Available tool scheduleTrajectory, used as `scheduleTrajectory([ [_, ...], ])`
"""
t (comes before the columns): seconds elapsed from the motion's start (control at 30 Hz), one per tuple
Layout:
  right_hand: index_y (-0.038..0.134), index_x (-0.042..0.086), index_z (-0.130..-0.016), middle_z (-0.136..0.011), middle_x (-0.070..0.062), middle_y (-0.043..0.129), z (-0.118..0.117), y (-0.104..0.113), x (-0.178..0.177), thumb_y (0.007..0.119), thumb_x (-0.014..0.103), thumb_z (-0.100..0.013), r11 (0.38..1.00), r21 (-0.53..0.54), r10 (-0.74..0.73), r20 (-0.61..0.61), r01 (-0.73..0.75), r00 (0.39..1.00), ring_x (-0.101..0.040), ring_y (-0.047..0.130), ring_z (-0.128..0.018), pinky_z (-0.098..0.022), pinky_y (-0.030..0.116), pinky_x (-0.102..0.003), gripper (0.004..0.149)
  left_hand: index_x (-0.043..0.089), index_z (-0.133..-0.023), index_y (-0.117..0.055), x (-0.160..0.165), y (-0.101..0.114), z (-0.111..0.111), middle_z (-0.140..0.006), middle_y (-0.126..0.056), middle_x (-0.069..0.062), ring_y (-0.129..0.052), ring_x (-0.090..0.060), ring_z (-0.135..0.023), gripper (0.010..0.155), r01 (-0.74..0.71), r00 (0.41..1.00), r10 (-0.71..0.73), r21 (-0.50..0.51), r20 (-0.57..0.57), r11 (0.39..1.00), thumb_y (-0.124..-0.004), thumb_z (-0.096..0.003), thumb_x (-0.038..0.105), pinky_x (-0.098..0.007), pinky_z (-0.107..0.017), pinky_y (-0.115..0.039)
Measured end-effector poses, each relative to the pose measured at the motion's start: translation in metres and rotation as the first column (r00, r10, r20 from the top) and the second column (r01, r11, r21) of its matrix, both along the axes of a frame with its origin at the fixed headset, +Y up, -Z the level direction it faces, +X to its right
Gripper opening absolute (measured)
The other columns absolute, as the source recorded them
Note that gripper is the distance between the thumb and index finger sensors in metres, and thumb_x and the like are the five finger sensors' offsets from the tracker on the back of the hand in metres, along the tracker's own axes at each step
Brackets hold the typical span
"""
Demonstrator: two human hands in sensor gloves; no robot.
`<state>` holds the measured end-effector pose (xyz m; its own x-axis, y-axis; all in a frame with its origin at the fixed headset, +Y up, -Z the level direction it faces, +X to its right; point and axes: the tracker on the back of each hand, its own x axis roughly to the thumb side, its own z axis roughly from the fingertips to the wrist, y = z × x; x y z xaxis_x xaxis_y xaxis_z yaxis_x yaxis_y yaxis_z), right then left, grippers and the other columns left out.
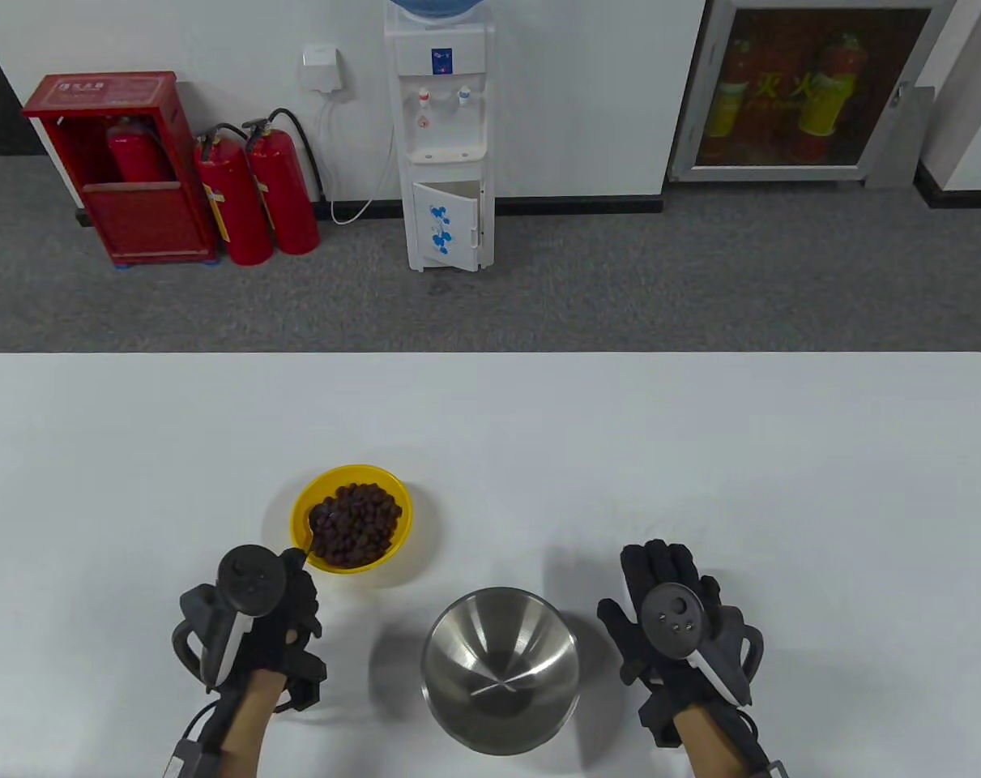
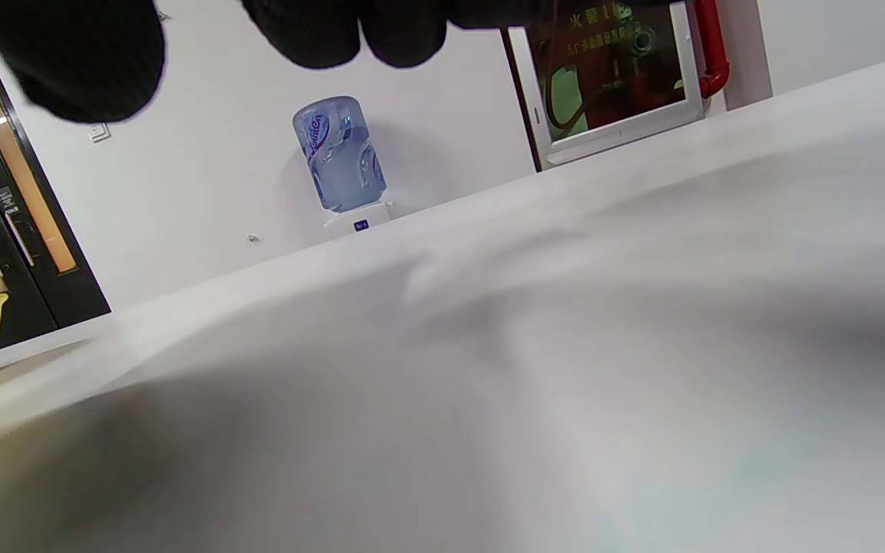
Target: Scoop dry cranberries into mixing bowl using steel spoon
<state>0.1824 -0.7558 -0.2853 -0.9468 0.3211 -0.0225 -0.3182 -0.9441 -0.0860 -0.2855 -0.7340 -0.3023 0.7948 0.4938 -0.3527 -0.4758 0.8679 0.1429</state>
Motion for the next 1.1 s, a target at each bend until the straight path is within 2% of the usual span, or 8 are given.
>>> scheduleTrajectory([
  [0.07, 0.041, 0.033, -0.105, -0.113, 0.003, 0.032, 0.000, 0.000, 0.000, 0.069, 0.066, -0.042, 1.000, -0.001, -0.002, 0.001, 0.002, 1.000, -0.026, 0.031, -0.109, -0.073, 0.035, -0.065, 0.076, 0.029, -0.085, -0.087, -0.007, -0.012, -0.001, -0.032, -0.108, 0.012, -0.100, -0.006, 0.001, 0.043, -0.153, 0.988, 0.153, -0.023, -0.021, 0.988, -0.080, -0.0441, 0.041, -0.034, -0.013, -0.093],
  [0.17, 0.041, 0.033, -0.105, -0.113, 0.003, 0.032, 0.000, 0.000, 0.000, 0.069, 0.066, -0.042, 1.000, 0.002, -0.009, 0.002, 0.009, 1.000, -0.026, 0.031, -0.109, -0.073, 0.035, -0.065, 0.076, 0.026, -0.088, -0.083, -0.014, -0.028, -0.002, -0.037, -0.108, 0.011, -0.102, -0.008, -0.003, 0.045, -0.427, 0.904, 0.424, -0.048, -0.056, 0.903, -0.078, -0.0453, 0.040, -0.036, -0.016, -0.093],
  [0.23, 0.041, 0.033, -0.105, -0.113, 0.003, 0.032, 0.000, 0.000, 0.001, 0.069, 0.066, -0.042, 1.000, 0.003, -0.011, 0.002, 0.011, 1.000, -0.026, 0.031, -0.109, -0.072, 0.036, -0.065, 0.076, 0.025, -0.089, -0.080, -0.017, -0.033, -0.001, -0.039, -0.108, 0.010, -0.103, -0.008, -0.006, 0.046, -0.516, 0.856, 0.511, -0.057, -0.073, 0.855, -0.077, -0.0460, 0.040, -0.037, -0.018, -0.093],
  [0.5, 0.041, 0.033, -0.105, -0.113, 0.003, 0.032, 0.000, 0.000, 0.001, 0.069, 0.066, -0.042, 1.000, -0.002, -0.014, 0.002, 0.014, 1.000, -0.027, 0.031, -0.109, -0.073, 0.036, -0.065, 0.077, 0.018, -0.092, -0.076, -0.027, -0.046, 0.000, -0.043, -0.109, 0.009, -0.106, -0.010, -0.010, 0.050, -0.681, 0.732, 0.673, -0.102, -0.104, 0.725, -0.077, -0.0466, 0.041, -0.038, -0.020, -0.093],
  [0.63, 0.040, 0.033, -0.105, -0.114, 0.004, 0.031, 0.000, 0.000, 0.001, 0.069, 0.066, -0.042, 1.000, -0.003, -0.010, 0.001, 0.010, 1.000, -0.026, 0.030, -0.110, -0.073, 0.035, -0.065, 0.077, 0.016, -0.092, -0.077, -0.030, -0.053, -0.001, -0.044, -0.109, 0.009, -0.107, -0.011, -0.012, 0.051, -0.712, 0.700, 0.708, -0.179, -0.094, 0.679, -0.076, -0.0475, 0.041, -0.039, -0.021, -0.093],
  [0.8, 0.038, 0.035, -0.106, -0.114, 0.004, 0.026, -0.001, 0.000, 0.002, 0.070, 0.068, -0.041, 1.000, -0.023, 0.003, -0.005, -0.003, 1.000, -0.025, 0.024, -0.110, -0.073, 0.029, -0.066, 0.079, 0.016, -0.090, -0.078, -0.033, -0.061, -0.002, -0.044, -0.107, 0.010, -0.106, -0.011, -0.013, 0.049, -0.776, 0.622, 0.778, -0.198, -0.084, 0.599, -0.073, -0.0484, 0.041, -0.039, -0.023, -0.092],
  [0.93, 0.034, 0.038, -0.106, -0.114, 0.006, 0.019, 0.000, 0.001, 0.002, 0.070, 0.070, -0.040, 0.998, -0.039, 0.041, -0.004, -0.041, 0.999, -0.024, 0.015, -0.110, -0.073, 0.021, -0.066, 0.082, 0.014, -0.089, -0.077, -0.035, -0.062, 0.000, -0.045, -0.106, 0.010, -0.105, -0.010, -0.014, 0.048, -0.809, 0.579, 0.812, -0.181, -0.076, 0.560, -0.072, -0.0486, 0.040, -0.038, -0.023, -0.092],
  [1.1, 0.034, 0.038, -0.106, -0.114, 0.006, 0.018, 0.000, 0.001, 0.002, 0.070, 0.070, -0.040, 0.998, -0.040, 0.044, -0.003, -0.044, 0.999, -0.024, 0.015, -0.110, -0.073, 0.020, -0.067, 0.082, 0.014, -0.088, -0.078, -0.037, -0.057, 0.004, -0.044, -0.106, 0.010, -0.105, -0.010, -0.013, 0.048, -0.823, 0.559, 0.827, -0.154, -0.055, 0.546, -0.072, -0.0482, 0.040, -0.038, -0.022, -0.091],
])
